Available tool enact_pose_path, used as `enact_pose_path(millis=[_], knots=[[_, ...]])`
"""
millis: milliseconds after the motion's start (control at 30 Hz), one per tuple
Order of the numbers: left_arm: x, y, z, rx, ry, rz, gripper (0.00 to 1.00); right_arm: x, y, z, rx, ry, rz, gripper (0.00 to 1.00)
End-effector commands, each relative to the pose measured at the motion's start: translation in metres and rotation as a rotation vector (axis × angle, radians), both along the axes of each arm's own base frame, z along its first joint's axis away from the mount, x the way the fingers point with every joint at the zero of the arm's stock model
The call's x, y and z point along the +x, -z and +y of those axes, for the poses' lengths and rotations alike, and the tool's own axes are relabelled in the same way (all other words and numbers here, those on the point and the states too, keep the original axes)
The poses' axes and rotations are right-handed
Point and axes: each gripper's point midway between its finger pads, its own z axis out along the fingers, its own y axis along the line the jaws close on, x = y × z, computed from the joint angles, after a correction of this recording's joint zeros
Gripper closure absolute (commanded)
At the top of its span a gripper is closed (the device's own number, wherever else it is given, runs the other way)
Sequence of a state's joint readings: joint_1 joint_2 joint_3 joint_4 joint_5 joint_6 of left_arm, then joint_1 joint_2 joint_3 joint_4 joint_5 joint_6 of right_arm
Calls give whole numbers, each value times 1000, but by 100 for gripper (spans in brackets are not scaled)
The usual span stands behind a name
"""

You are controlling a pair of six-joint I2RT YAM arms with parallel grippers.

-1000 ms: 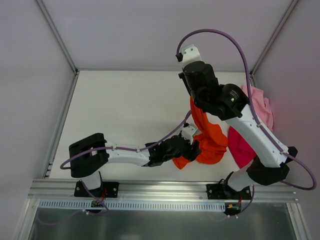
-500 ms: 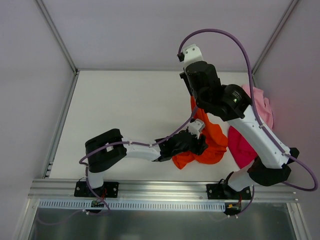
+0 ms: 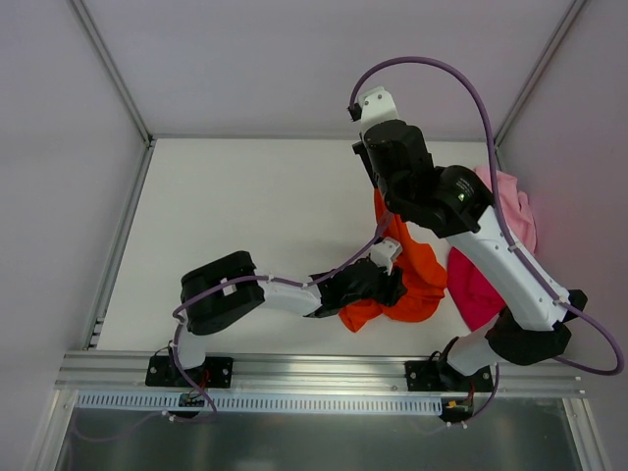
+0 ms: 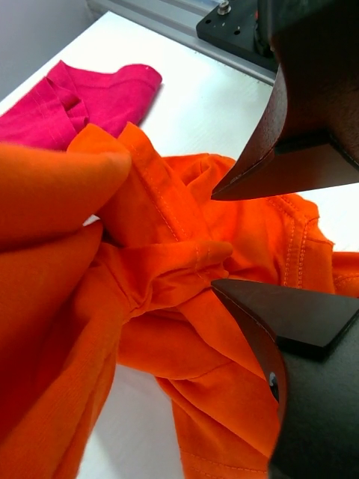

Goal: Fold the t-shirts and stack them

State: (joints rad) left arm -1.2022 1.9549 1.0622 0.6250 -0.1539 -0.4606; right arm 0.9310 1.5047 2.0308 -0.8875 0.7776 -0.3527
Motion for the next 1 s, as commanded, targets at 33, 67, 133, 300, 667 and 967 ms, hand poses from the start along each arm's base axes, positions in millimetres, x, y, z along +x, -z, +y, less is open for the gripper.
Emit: enact_pose_path(millis=[33,67,133,300,667,967], knots=[[10,-20,-18,-94,0,-10,54,-4,-15,-11,26,12,-39,99],[9,-18,-17,-89,0,-9,55,-5,-16,-13,27,13,-43,99],[10,-19,-17,-88,-1,-10,59,-5,-16,-13,28,13,-44,99],[11,-19,-14,-76,-13,-15,98,-5,-13,-13,22,12,-41,99],[15,-31,3,-53,-70,-65,100,-6,-8,-15,4,11,-35,99],[31,-86,85,35,-395,-191,100,-1,-5,-26,-23,78,-67,99]])
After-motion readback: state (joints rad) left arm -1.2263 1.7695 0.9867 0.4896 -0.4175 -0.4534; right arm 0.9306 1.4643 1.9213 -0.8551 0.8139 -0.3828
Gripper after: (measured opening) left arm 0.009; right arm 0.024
